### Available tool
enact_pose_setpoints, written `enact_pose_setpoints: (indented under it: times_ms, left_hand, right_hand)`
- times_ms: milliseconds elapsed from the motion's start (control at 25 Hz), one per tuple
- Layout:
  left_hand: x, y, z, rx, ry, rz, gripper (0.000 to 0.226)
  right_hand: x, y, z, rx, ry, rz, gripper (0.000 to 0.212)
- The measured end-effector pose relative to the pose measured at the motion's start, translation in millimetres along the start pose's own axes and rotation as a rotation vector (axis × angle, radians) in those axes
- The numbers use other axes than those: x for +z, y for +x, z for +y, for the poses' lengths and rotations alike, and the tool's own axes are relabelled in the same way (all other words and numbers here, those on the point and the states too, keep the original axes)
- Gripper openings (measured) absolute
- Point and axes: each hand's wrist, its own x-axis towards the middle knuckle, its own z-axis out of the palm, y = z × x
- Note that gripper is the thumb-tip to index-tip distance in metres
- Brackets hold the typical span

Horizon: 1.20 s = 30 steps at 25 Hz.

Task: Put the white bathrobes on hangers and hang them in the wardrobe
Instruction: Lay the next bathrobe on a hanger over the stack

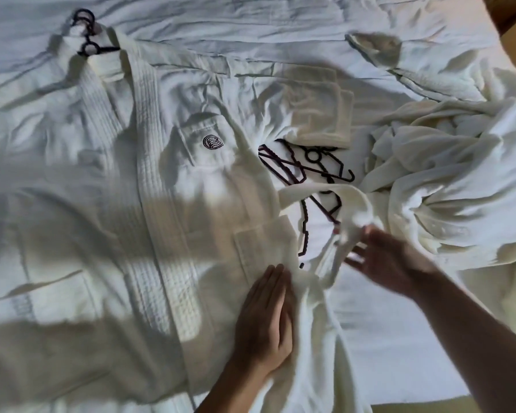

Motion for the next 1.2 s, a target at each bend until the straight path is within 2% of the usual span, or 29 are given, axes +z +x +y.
enact_pose_setpoints:
  times_ms: [40,120,240,320,360,400,480,560,600,640,720,800,840,880,920,1000,1080,1120,1200]
  left_hand:
    - [1.0,0.3,0.8,-0.027,0.003,0.005,0.053]
    - [2.7,1.5,0.2,-0.071,0.011,0.012,0.053]
    - [6.5,4.7,-2.2,-0.092,0.069,-0.02,0.053]
    - [8.2,5.4,-1.3,-0.095,0.112,-0.042,0.053]
    - [8.5,4.8,0.6,-0.095,0.128,-0.047,0.053]
    - [7.9,3.9,3.3,-0.093,0.142,-0.052,0.053]
    - [4.4,0.4,7.4,-0.064,0.163,-0.06,0.053]
    - [1.4,-2.6,9.0,-0.027,0.184,-0.046,0.054]
    - [0.8,-3.3,9.1,-0.021,0.193,-0.036,0.054]
    - [0.5,-3.0,9.3,-0.023,0.197,-0.029,0.053]
    - [2.6,-3.0,9.0,-0.031,0.198,-0.035,0.053]
    - [5.7,-3.5,9.7,-0.042,0.215,-0.057,0.053]
    - [6.8,-3.6,10.0,-0.049,0.224,-0.067,0.052]
    - [7.8,-4.0,9.9,-0.056,0.229,-0.077,0.051]
    - [9.3,-4.1,9.3,-0.062,0.233,-0.087,0.05]
    - [12.6,-3.2,6.4,-0.084,0.239,-0.11,0.049]
    - [15.8,-3.8,2.5,-0.101,0.241,-0.118,0.049]
    - [17.3,-4.4,0.4,-0.095,0.238,-0.117,0.049]
    - [20.3,-5.3,-3.2,-0.075,0.24,-0.122,0.049]
  right_hand:
    - [9.0,-1.0,30.8,0.116,-0.022,-0.055,0.076]
    - [30.3,-4.1,86.7,0.282,-0.153,-0.073,0.062]
    - [37.5,-3.8,102.5,0.173,-0.016,0.207,0.037]
    - [35.2,-5.4,83.1,0.077,0.153,0.416,0.035]
    - [35.8,-9.5,73.9,0.04,0.187,0.494,0.035]
    - [39.5,-17.6,65.1,0.016,0.124,0.521,0.036]
    - [49.4,-33.6,43.7,0.046,-0.304,0.483,0.038]
    - [44.9,-44.3,6.9,0.124,-1.008,0.486,0.035]
    - [39.8,-49.1,-17.6,0.113,-1.329,0.546,0.033]
    - [33.8,-55.5,-43.1,0.065,-1.519,0.645,0.038]
    - [22.8,-71.5,-86.5,-0.193,-1.59,0.849,0.052]
    - [7.2,-83.4,-95.8,-0.565,-1.59,0.97,0.061]
    - [-0.9,-84.0,-84.8,-0.675,-1.568,1.008,0.069]
    - [-9.4,-82.3,-64.6,-0.699,-1.547,1.035,0.082]
    - [-18.1,-79.9,-36.6,-0.617,-1.547,1.041,0.095]
    - [-41.2,-72.6,28.9,-0.291,-1.632,0.924,0.111]
    - [-54.8,-67.6,80.1,-0.027,-1.631,0.807,0.111]
    - [-56.5,-62.2,97.5,0.02,-1.598,0.804,0.107]
    - [-46.4,-49.6,114.9,-0.005,-1.647,0.808,0.096]
